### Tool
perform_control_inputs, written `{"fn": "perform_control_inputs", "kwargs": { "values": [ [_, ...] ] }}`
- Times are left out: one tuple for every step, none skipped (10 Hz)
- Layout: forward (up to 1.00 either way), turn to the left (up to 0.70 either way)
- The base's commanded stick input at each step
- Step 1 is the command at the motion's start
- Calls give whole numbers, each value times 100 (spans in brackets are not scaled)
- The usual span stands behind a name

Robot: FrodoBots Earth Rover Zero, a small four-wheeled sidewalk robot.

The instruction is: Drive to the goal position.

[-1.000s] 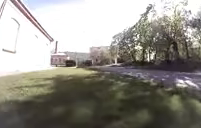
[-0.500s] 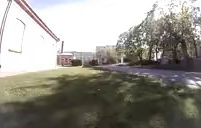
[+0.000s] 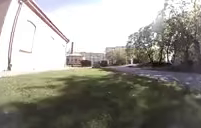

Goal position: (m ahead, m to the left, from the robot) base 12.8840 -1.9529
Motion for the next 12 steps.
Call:
{"fn": "perform_control_inputs", "kwargs": {
  "values": [
    [43,43],
    [43,43],
    [43,43],
    [43,43],
    [43,43],
    [43,43],
    [43,43],
    [43,43],
    [43,43],
    [43,43],
    [43,43],
    [43,43]
  ]
}}
